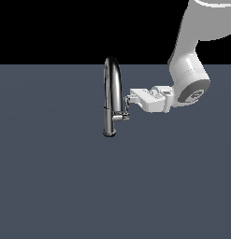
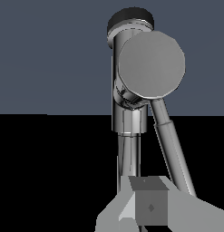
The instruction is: Turn on the faucet by rotating a designated handle.
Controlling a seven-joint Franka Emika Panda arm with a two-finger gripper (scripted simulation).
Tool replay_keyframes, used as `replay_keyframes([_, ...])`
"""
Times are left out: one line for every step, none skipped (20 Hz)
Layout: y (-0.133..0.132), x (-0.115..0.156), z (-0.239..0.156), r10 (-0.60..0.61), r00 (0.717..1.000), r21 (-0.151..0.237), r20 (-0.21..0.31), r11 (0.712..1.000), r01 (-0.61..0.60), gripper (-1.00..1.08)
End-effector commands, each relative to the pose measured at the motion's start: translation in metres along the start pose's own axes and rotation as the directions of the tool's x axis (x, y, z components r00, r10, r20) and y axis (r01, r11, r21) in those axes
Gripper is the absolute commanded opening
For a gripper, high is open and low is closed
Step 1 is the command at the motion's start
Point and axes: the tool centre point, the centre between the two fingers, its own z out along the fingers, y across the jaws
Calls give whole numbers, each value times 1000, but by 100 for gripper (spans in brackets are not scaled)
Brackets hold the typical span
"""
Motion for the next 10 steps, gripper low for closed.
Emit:
replay_keyframes([7,-3,2,0,1000,-9,5,1000,0,-100])
replay_keyframes([10,-4,2,0,1000,-9,5,1000,0,-100])
replay_keyframes([12,-4,2,0,1000,-9,5,1000,0,-100])
replay_keyframes([15,-4,2,-1,1000,-8,5,1000,1,-100])
replay_keyframes([17,-5,2,-1,1000,-8,5,1000,1,-100])
replay_keyframes([17,-5,2,-1,1000,-8,5,1000,1,-100])
replay_keyframes([14,-4,-3,-2,1000,3,-2,1000,2,-100])
replay_keyframes([17,-2,-3,-2,1000,2,-2,1000,2,-100])
replay_keyframes([20,0,-2,-2,1000,2,-1,1000,2,-100])
replay_keyframes([23,2,-2,-2,1000,1,-1,1000,2,-100])
